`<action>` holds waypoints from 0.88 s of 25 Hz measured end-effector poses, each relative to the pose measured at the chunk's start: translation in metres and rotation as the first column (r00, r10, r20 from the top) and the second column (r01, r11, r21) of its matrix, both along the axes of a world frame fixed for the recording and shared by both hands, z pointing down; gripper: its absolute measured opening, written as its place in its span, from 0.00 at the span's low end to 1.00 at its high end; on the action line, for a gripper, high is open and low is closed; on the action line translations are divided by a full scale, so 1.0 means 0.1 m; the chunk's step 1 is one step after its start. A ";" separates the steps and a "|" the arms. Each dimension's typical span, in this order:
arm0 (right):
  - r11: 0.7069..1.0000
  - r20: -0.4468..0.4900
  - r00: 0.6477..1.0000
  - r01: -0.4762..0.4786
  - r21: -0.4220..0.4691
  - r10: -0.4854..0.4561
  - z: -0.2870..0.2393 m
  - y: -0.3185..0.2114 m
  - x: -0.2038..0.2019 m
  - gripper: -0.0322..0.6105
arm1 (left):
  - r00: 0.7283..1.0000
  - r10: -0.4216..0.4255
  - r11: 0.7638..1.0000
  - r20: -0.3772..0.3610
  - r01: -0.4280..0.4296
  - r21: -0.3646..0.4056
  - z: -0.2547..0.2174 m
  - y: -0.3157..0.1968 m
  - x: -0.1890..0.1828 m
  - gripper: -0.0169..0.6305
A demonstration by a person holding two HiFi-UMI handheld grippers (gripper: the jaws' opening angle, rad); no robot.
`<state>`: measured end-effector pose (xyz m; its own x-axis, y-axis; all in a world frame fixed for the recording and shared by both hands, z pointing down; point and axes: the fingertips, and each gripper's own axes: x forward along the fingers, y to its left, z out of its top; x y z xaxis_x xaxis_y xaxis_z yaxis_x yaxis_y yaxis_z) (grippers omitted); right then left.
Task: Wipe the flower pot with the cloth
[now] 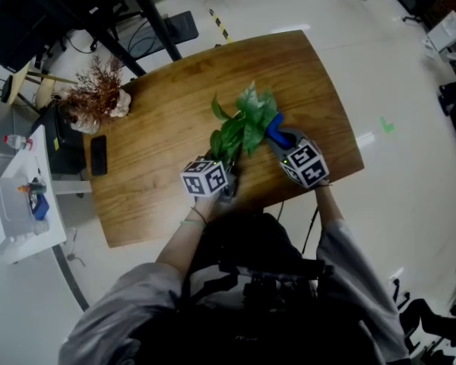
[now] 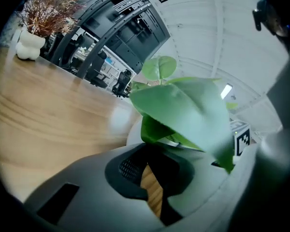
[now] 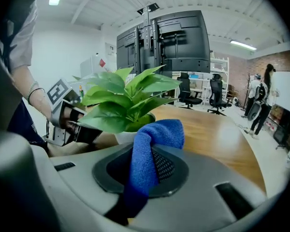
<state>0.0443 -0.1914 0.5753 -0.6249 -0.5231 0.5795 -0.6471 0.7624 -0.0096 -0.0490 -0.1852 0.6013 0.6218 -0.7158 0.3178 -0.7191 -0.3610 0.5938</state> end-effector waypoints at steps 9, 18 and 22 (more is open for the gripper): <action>0.995 0.011 0.999 0.043 -0.085 -0.042 0.27 0.35 -0.47 0.14 | 0.999 -0.043 0.999 0.018 0.043 0.021 -0.04 -0.36 -0.35 0.03; 0.995 0.011 0.999 0.035 -0.091 -0.034 0.27 0.41 -0.41 0.14 | 0.999 -0.031 0.999 0.039 0.030 0.033 -0.09 -0.32 -0.34 0.03; 0.999 -0.027 1.000 -0.005 -0.053 0.004 0.14 0.28 -0.07 0.14 | 0.999 0.000 0.999 0.053 -0.002 0.034 -0.09 -0.18 -0.30 0.03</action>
